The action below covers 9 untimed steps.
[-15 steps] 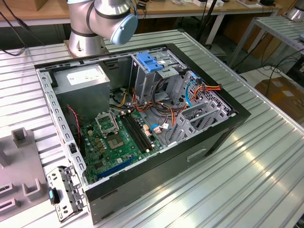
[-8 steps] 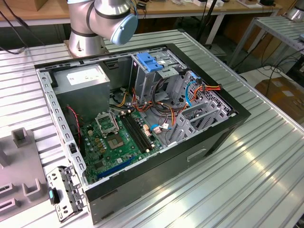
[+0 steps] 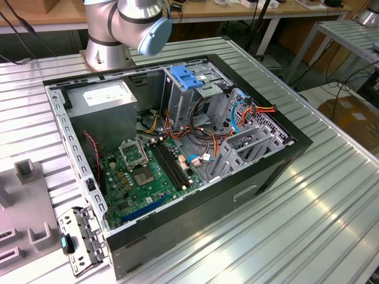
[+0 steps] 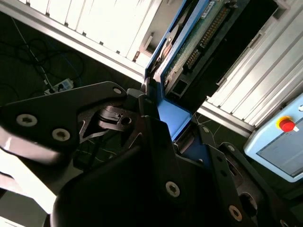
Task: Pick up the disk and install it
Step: 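Pick up the disk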
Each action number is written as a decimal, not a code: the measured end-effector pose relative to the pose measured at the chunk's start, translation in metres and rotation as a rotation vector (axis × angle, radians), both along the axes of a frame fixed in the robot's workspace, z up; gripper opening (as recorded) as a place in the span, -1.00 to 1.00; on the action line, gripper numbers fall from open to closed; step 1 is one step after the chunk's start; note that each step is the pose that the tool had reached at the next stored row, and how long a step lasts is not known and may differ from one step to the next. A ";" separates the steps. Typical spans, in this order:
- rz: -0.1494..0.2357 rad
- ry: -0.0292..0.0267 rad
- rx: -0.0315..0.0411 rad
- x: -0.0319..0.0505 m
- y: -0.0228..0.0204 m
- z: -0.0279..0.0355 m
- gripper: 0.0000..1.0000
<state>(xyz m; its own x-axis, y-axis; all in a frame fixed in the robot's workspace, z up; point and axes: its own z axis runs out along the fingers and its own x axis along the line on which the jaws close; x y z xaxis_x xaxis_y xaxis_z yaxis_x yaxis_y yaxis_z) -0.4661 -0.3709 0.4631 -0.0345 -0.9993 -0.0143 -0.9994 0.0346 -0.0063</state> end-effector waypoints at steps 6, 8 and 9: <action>0.000 0.0015 0.0000 0.0000 0.0000 0.0114 -0.25; 0.000 0.0018 0.0000 0.0000 0.0000 0.0142 -0.25; 0.000 0.0021 0.0000 0.0000 0.0000 0.0164 -0.25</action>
